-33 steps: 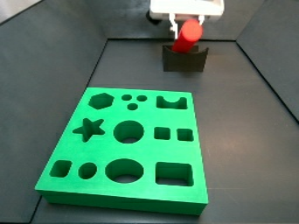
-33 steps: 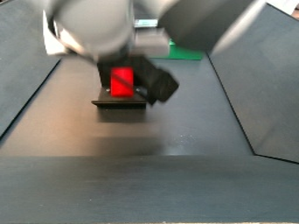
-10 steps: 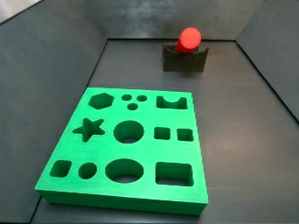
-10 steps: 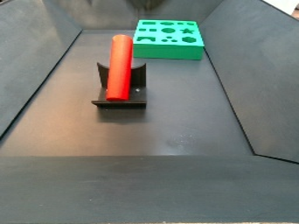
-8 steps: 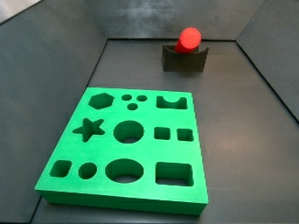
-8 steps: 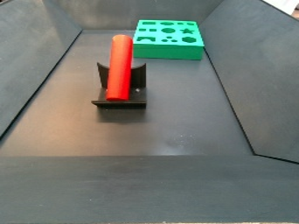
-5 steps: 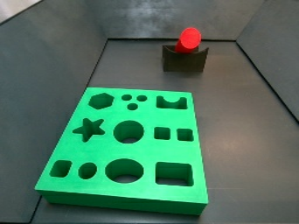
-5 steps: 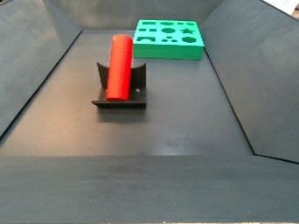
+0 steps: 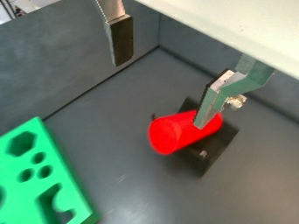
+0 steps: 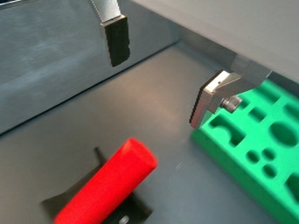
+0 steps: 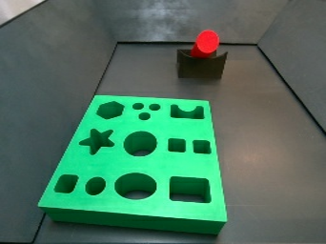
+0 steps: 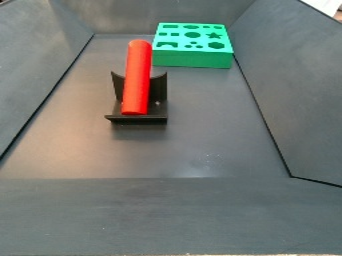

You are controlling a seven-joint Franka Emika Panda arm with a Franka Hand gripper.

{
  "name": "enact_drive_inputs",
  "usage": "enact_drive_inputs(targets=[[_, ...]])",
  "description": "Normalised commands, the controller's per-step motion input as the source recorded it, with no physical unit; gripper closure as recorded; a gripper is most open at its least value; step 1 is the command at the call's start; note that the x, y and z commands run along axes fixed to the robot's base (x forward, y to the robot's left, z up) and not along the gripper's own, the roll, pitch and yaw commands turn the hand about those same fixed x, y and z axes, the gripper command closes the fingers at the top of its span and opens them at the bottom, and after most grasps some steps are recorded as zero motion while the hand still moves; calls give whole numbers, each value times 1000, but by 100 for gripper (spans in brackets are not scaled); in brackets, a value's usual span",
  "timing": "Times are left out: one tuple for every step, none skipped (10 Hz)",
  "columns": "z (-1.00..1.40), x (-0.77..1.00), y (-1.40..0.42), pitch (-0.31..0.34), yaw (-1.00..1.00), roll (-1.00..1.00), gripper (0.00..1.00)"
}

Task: Pick up the round object. Move up. Place the round object on the fixture. Regrasp the round object. Move to above the board. Insert the round object.
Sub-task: Regrasp the round object.

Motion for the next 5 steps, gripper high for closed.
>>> enact_drive_inputs(targets=[[8,29,-22,51,26,1000,0],[1,38,-26,55,27,1000,0],[-10,56,-27,65,30,1000,0],[-15,70,-33,75,33,1000,0],[-20,88,-35,90,39,1000,0]])
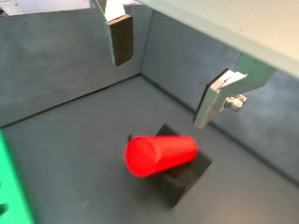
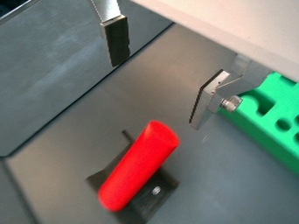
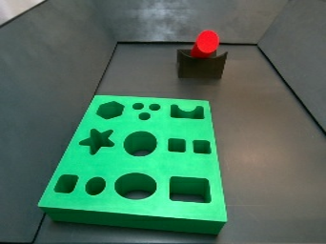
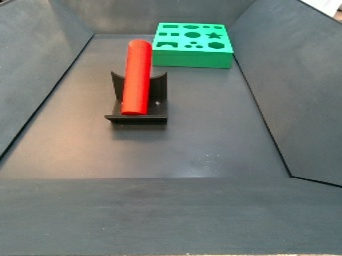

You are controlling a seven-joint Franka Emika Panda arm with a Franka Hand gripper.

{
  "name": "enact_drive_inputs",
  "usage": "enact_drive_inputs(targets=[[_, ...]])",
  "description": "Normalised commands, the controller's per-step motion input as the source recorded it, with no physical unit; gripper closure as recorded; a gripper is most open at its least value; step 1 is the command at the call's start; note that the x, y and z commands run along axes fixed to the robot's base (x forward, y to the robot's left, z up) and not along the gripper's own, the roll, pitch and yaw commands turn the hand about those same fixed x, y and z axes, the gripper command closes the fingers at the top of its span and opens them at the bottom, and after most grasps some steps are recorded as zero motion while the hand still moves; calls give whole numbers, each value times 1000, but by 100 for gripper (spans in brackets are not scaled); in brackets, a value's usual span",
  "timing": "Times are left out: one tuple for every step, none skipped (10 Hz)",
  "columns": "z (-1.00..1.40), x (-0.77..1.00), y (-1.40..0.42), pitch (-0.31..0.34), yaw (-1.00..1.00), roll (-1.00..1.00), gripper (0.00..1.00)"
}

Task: Pick up the round object. Move up. Place the round object on the fixture. Regrasp the round object. Move to above the board. Insert the round object.
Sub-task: Regrasp the round object.

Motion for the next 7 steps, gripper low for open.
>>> enact_drive_inputs(targets=[[-22,95,-39,99,42,1000,0],[-23,113,-43,120,51,1000,0],[-20,124,-45,138,59,1000,0],[-16,141,-51,156,69,1000,0],[-22,176,-52,180,88,1000,0],[-26,207,-57,198,106,1000,0],[-26,243,-56,216,130,1000,0]])
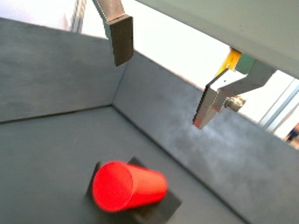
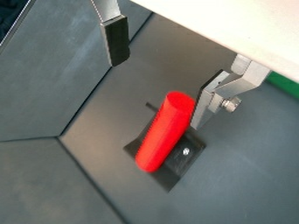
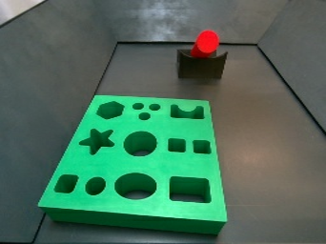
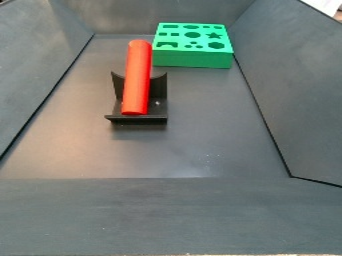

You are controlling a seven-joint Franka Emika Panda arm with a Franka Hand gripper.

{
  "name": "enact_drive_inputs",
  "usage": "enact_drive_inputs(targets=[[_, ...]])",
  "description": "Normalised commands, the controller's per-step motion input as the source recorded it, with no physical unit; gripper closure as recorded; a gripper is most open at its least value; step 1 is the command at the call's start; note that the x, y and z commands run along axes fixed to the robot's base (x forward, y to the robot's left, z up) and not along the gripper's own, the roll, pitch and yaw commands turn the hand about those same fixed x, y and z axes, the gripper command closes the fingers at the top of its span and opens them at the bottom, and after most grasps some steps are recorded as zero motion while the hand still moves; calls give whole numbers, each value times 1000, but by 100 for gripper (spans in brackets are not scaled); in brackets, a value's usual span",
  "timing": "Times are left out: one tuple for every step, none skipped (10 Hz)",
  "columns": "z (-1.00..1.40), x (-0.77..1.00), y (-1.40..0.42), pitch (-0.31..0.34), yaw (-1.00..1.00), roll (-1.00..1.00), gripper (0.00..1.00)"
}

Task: Pick up the round object. Move up. Place the round object on the fixture. Regrasp the round object. Move to above the board. Insert the round object.
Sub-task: Regrasp the round object.

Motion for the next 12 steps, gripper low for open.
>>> enact_drive_inputs(targets=[[-22,283,-60,235,159,1000,0],[-28,343,-63,259,212,1000,0],[-29,395,-66,275,265,1000,0],[-24,453,-71,247,289,869,0],[-30,539,-72,186,307,672,0],[-29,601,-75,140,312,529,0],[-34,638,-74,114,306,436,0],[-16,724,-64,56,278,249,0],[-14,755,-60,25,255,203,0],[-21,765,-68,6,226,189,0],[-23,767,-71,1,208,185,0],[-23,769,-68,-1,162,183,0]])
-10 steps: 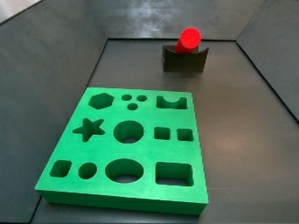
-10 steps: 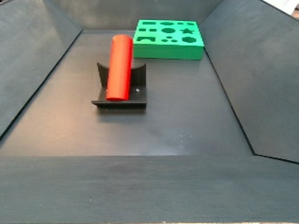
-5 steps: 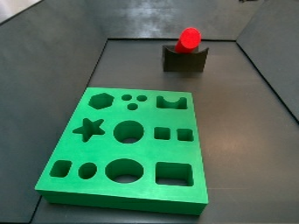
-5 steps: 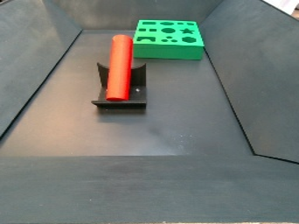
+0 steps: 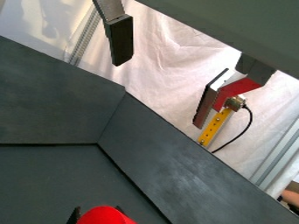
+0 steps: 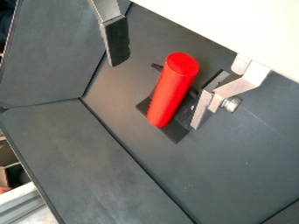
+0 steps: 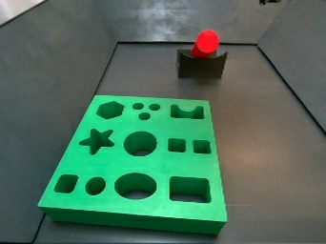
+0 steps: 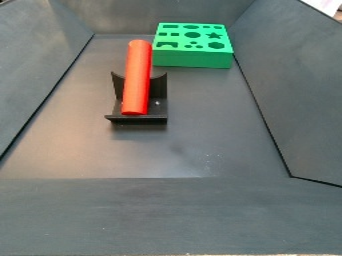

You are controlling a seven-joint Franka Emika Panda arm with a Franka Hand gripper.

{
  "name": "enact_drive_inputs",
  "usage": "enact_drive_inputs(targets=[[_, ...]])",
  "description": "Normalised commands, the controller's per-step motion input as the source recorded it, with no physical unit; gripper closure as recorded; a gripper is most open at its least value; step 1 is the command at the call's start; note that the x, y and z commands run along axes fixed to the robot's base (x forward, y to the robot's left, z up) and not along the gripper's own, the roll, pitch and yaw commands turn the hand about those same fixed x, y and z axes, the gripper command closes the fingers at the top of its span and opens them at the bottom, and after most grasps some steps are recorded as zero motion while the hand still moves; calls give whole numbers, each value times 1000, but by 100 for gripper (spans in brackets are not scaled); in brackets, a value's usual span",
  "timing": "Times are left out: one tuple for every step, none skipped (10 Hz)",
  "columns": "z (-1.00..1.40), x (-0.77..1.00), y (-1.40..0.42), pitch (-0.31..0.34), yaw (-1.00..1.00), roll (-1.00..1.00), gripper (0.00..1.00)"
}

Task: Pick up the round object. Move up. Place the round object on the fixture. Regrasp the round object. Move to above the board. Insert the round object.
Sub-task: Regrasp the round object.

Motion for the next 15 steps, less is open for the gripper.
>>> enact_drive_inputs(targets=[[-23,769,-67,0,139,183,0],[-25,767,-64,4,122,180,0],[-27,764,-62,8,114,177,0],[-33,756,-59,21,96,168,0],[-35,752,-58,26,93,164,0],[-37,747,-58,32,92,159,0],[-39,743,-58,38,92,155,0],[-39,738,-58,44,94,149,0],[-39,736,-58,47,95,147,0],[-38,733,-57,51,96,145,0],[-38,732,-56,52,97,145,0],[-38,732,-55,53,97,144,0],[-37,732,-55,53,97,144,0],[-37,731,-54,54,98,144,0],[-37,731,-54,54,98,143,0]])
